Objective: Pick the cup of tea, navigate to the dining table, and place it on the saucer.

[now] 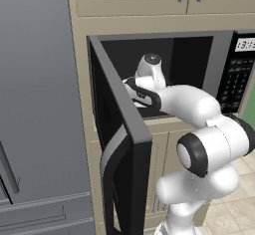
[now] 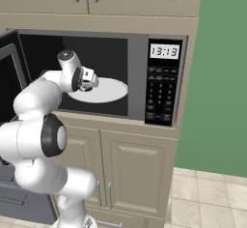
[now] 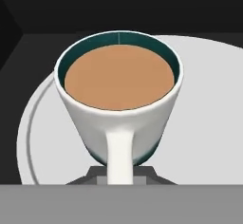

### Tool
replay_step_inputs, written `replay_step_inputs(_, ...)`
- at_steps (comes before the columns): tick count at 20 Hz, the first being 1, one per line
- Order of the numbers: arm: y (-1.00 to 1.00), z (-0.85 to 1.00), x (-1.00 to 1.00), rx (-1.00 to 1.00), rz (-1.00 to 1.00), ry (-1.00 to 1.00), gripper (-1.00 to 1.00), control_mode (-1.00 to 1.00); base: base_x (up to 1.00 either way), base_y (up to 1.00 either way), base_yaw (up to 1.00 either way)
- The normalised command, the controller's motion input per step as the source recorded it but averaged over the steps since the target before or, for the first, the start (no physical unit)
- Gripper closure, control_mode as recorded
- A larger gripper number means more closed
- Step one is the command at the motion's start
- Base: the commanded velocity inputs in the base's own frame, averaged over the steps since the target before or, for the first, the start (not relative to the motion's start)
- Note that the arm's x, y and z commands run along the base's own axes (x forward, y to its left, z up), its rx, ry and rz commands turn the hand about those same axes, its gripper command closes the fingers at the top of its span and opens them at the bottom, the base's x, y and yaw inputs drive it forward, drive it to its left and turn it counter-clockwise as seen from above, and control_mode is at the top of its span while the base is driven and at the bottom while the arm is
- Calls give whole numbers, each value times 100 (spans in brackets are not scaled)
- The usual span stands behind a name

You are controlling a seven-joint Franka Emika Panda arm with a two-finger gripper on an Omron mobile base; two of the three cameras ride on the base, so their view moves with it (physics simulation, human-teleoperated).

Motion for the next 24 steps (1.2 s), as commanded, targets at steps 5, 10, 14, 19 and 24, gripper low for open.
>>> replay_step_inputs(5, -2, 18, -80, 0, 0, -4, 100, -100, 0, 0, 0)
replay_step_inputs(10, -14, 54, -94, 1, 0, -1, 100, -100, 0, 0, 0)
replay_step_inputs(14, -22, 69, -100, 0, 0, 1, 100, -100, 0, 0, 0)
replay_step_inputs(19, -24, 34, -100, 0, 0, -5, 100, -100, 0, 0, 0)
replay_step_inputs(24, -12, 0, -96, 0, 3, -27, 100, -100, 0, 0, 0)
